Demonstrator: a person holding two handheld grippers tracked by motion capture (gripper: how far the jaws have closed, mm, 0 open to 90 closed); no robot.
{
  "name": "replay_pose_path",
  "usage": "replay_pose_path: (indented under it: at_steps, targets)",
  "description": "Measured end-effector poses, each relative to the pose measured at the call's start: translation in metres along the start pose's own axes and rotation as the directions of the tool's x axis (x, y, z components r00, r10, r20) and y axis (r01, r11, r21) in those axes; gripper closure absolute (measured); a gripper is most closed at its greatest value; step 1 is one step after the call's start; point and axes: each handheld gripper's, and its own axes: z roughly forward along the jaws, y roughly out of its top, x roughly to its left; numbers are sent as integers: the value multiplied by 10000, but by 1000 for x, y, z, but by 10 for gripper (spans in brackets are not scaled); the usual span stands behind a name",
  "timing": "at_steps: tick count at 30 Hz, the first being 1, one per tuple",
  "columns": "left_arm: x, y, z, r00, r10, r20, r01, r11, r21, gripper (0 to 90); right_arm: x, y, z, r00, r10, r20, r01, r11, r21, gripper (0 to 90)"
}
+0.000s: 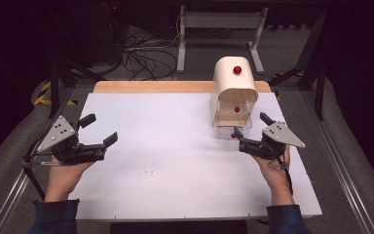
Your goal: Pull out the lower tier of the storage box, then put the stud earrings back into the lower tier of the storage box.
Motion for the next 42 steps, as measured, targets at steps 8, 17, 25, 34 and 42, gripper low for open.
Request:
replay_pose_path:
  at_steps: [8, 17, 25, 34, 42]
  targets:
    - [-1, -3, 5, 9997, 227, 19, -228, 9993, 308, 70, -5, 6, -5, 9993, 185, -310, -185, 9998, 6, 23]
    - [-3, -6, 11, 9991, 339, 253, -358, 9960, 814, 67, -9, 13, -12, 9985, 246, -495, -251, 9996, -102, 20]
    - [-6, -8, 17, 9982, 502, 340, -541, 9908, 1241, 66, -13, 14, -16, 9983, 297, -503, -304, 9994, -136, 19]
    - [-8, -10, 24, 9945, 717, 769, -864, 9743, 2080, 82, -14, 16, -19, 9985, 195, -510, -203, 9997, -149, 16]
    - [-14, -13, 37, 9873, 973, 1254, -1329, 9389, 3176, 161, -14, 17, -22, 9987, 159, -486, -162, 9999, -58, 17]
